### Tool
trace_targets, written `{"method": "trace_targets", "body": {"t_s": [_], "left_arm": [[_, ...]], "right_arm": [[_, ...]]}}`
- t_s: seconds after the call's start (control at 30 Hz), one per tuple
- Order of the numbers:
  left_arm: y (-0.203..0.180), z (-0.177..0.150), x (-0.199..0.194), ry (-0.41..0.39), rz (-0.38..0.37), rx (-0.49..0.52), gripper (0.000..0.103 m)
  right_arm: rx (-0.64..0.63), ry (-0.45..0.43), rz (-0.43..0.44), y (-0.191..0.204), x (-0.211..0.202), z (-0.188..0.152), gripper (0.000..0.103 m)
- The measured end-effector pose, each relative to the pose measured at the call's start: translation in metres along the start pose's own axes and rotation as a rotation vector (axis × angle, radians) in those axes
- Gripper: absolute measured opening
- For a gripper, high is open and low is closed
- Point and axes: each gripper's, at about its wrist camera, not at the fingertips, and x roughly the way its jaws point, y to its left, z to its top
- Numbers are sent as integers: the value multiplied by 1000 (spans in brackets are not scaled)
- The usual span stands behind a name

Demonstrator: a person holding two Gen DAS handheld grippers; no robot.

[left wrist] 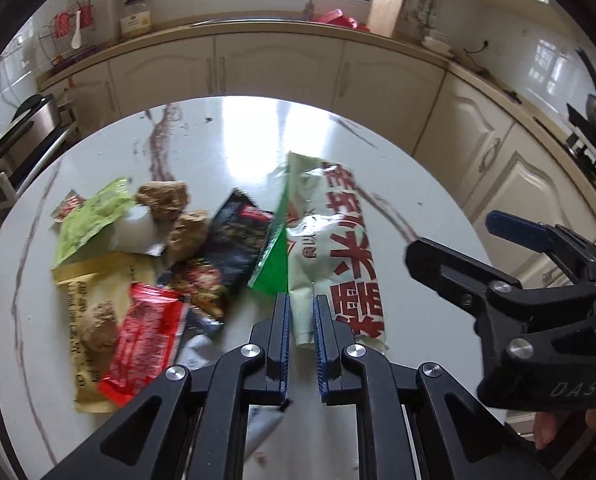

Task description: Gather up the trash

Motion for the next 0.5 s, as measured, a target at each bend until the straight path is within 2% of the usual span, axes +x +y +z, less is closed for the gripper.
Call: {"method": "trace_targets", "body": {"t_s": [0.13, 0.23, 0.3, 0.37, 0.5], "left_arm": [[-11, 0, -2, -33, -12, 5, 11], [11, -5, -17, -61, 44, -49, 12], [29, -15, -31, -73, 81, -86, 19], [44, -25, -41, -78, 116, -139, 34], [59, -41, -47, -49, 151, -217, 48]], "right_arm": [[7, 6, -9, -5, 0, 4, 103], [-3, 17, -26, -1, 4, 2, 103], [-13, 39, -35, 7, 11, 1, 103], [-19, 54, -44, 17, 15, -1, 103], [-53, 100, -61, 40, 33, -4, 103]]}}
